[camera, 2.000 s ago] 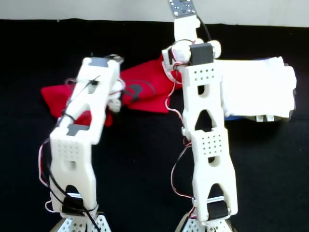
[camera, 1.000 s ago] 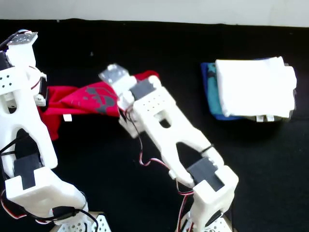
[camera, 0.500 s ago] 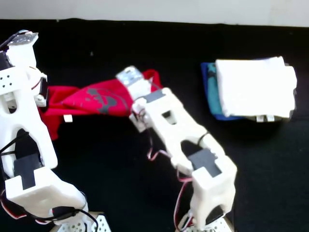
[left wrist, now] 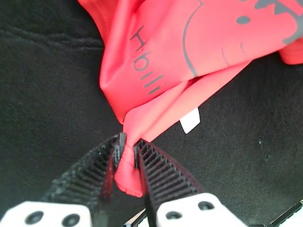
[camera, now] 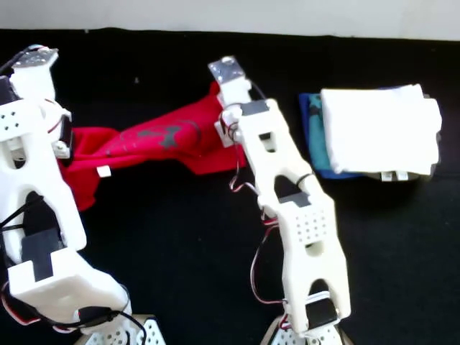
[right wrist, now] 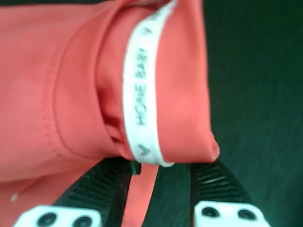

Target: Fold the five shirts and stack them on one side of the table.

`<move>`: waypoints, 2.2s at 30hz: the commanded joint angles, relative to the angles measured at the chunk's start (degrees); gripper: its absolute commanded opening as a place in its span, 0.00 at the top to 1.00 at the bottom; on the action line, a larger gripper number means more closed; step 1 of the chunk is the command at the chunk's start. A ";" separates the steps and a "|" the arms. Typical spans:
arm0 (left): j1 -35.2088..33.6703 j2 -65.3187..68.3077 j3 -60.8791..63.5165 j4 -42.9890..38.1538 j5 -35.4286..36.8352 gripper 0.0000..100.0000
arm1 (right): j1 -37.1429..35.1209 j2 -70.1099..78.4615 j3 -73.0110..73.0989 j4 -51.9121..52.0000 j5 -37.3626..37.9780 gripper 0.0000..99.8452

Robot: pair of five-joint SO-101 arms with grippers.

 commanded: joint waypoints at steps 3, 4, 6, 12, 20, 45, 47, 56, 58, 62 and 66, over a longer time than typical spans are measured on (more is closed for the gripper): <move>-0.57 -2.95 -0.22 -0.18 -0.18 0.99 | 1.98 4.70 -14.73 2.51 -4.66 0.83; -0.57 -2.86 -0.22 -0.18 -0.18 0.99 | 2.15 4.79 -17.01 4.53 -6.95 0.83; -0.57 -2.86 -0.13 -0.18 -0.18 0.99 | 2.59 4.79 -21.32 8.40 -10.64 0.79; -0.57 -2.86 -0.13 -0.53 -0.18 0.99 | 2.68 4.88 -30.90 21.67 -13.27 0.71; -0.31 -2.86 -0.13 -0.62 -0.18 0.99 | 0.92 4.62 -39.34 38.29 -7.03 0.71; -5.76 -23.08 6.20 2.90 -2.99 0.99 | -6.99 5.14 -28.53 38.99 -2.20 0.78; -5.67 -26.68 10.59 2.81 -3.69 0.99 | -7.60 5.14 -27.74 38.99 -4.22 0.78; -10.42 -41.36 19.91 2.81 -7.03 0.99 | -11.47 5.14 -27.30 34.77 -4.57 0.78; -11.56 -43.47 20.70 2.81 -7.38 0.99 | -11.21 5.14 -26.77 29.93 -4.57 0.78; -11.38 -43.03 24.75 2.73 -7.47 0.99 | -9.98 5.23 -26.77 20.88 -4.66 0.78; -11.74 -40.31 29.49 -0.35 -7.47 0.99 | -10.42 5.14 -26.86 20.62 -4.66 0.78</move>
